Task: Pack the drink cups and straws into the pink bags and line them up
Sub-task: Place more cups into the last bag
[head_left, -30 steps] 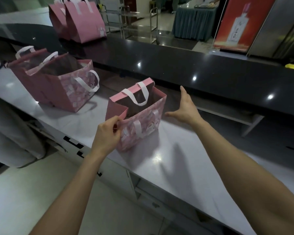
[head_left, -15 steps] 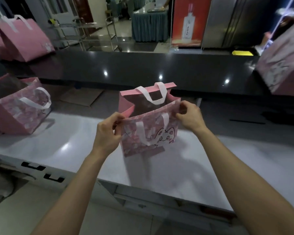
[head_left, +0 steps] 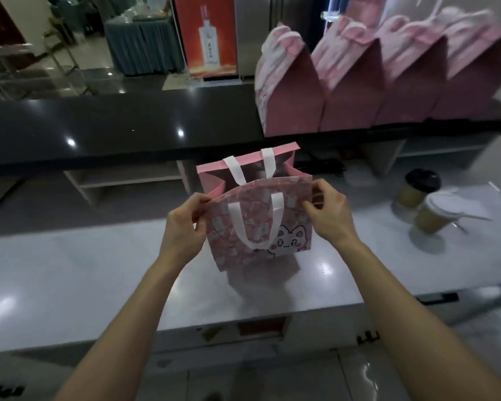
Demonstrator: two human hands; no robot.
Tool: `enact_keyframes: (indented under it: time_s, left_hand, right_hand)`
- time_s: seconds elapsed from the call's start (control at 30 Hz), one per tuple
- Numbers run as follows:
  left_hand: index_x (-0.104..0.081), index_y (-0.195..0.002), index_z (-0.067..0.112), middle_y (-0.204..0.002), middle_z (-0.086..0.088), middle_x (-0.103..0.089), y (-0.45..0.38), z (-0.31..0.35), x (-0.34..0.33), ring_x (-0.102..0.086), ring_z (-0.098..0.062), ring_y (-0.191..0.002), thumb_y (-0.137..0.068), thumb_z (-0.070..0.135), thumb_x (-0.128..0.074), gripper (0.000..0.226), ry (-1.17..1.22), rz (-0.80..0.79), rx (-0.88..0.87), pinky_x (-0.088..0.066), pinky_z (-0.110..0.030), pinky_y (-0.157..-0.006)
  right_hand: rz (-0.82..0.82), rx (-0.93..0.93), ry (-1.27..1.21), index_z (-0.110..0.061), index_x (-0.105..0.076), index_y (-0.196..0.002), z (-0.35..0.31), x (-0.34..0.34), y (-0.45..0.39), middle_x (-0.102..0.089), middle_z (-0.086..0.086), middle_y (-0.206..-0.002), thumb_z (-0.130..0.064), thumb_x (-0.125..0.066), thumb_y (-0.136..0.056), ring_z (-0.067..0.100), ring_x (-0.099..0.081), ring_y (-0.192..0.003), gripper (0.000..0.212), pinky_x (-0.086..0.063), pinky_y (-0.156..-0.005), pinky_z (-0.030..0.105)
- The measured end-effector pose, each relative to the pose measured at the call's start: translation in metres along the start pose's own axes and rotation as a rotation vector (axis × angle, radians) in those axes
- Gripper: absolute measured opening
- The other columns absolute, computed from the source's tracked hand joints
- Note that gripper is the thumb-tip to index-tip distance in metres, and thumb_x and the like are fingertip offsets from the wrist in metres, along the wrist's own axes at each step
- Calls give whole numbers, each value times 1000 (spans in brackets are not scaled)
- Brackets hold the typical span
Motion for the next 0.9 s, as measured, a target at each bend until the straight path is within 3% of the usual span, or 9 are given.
enact_keyframes:
  time_s: [0.1, 0.27, 0.4, 0.47, 0.53, 0.6, 0.67, 0.77, 0.9]
  left_hand:
    - [-66, -118, 34, -108, 30, -68, -20, 30, -52, -66, 17, -105, -99, -9, -67, 48, 49, -73, -37, -52, -3, -86]
    - [-66, -118, 37, -105, 29, -70, -61, 67, -122, -71, 7, -100, -97, -9, -67, 50, 76, -153, -115, -60, -13, -84]
    - [-67, -120, 36, -105, 22, -72, -85, 81, -165, -73, 0, -97, -99, -2, -68, 43, 88, -291, -133, -67, -30, -86]
    - [-67, -121, 39, -109, 20, -72, -91, 86, -177, -74, -2, -96, -100, 11, -75, 37, 92, -392, -118, -68, -37, -87]
    - [-64, -128, 48, -117, 24, -69, -99, 90, -177, -73, -3, -93, -96, 41, -81, 37, 61, -448, -147, -68, -36, -81]
    - [-59, -139, 51, -122, 24, -61, -113, 95, -172, -68, -1, -93, -92, 72, -70, 53, -63, -406, -250, -65, -32, -78]
    - [-60, -142, 48, -118, 18, -53, -130, 103, -166, -63, -3, -94, -91, 81, -58, 60, -124, -307, -308, -60, -29, -79]
    - [-71, -129, 37, -110, 13, -55, -160, 128, -171, -62, -3, -89, -96, 67, -66, 45, -115, -230, -358, -60, -31, -76]
    - [-76, -115, 36, -101, 17, -64, -183, 168, -199, -65, -2, -84, -99, 41, -76, 16, -115, -309, -428, -62, -42, -78]
  right_hand:
    - [71, -29, 63, -39, -60, -105, 37, 47, -2, -67, -27, -96, -21, -75, -100, -9, -65, -89, 24, -48, -69, 9]
    - [212, -90, 126, -41, -60, -103, 83, 107, -19, -68, -26, -92, -20, -73, -99, -6, -68, -85, 25, -53, -68, 17]
    - [235, -225, 188, -34, -64, -110, 119, 130, -31, -73, -9, -98, -16, -74, -97, 17, -71, -91, 24, -60, -79, 37]
    - [184, -307, 189, -27, -68, -118, 134, 137, -32, -75, -4, -103, -12, -75, -94, 21, -72, -96, 29, -62, -86, 42]
    - [132, -338, 187, -25, -70, -125, 143, 145, -31, -73, -7, -100, -6, -72, -90, 19, -72, -96, 39, -62, -90, 39]
    - [76, -350, 204, -27, -68, -125, 149, 156, -30, -69, -15, -97, -1, -69, -89, 15, -70, -97, 44, -59, -91, 34]
    - [37, -342, 241, -28, -68, -122, 155, 169, -32, -71, -16, -99, -2, -70, -92, 12, -71, -99, 40, -58, -92, 32]
    - [71, -300, 320, -25, -75, -118, 162, 193, -40, -75, -10, -103, -8, -70, -91, 12, -71, -98, 32, -58, -94, 32]
    - [75, -295, 377, -26, -76, -119, 169, 214, -65, -76, -6, -112, -12, -69, -90, 16, -70, -104, 32, -56, -92, 31]
Point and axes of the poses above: each hand's wrist, its own y-axis away from the middle knuckle, its own x-axis out of the back of the hand, z = x × y, the point moved 1 cm from there along -y, towards the middle knuckle
